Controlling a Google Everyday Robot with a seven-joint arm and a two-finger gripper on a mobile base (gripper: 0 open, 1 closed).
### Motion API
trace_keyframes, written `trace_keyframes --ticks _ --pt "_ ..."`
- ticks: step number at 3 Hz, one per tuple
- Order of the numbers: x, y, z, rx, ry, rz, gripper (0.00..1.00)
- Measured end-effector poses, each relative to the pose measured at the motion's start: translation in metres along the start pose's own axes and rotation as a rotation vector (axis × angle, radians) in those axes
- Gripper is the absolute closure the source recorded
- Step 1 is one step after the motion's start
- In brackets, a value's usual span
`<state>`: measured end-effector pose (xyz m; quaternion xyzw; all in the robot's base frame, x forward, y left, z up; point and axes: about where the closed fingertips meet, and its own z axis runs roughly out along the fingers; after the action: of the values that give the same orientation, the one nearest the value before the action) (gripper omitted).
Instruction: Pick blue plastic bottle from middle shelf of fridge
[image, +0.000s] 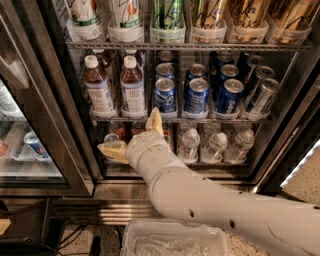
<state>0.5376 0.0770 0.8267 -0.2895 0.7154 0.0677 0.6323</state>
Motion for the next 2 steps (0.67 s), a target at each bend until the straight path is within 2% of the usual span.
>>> trace_keyframes --ticks 1,2 --pt "0.0106 -0.0107 0.0022 0.036 -0.005 0.042 0.00" --pt "0.0103 -0.0104 0.0041 0.040 -0.007 0.045 0.00"
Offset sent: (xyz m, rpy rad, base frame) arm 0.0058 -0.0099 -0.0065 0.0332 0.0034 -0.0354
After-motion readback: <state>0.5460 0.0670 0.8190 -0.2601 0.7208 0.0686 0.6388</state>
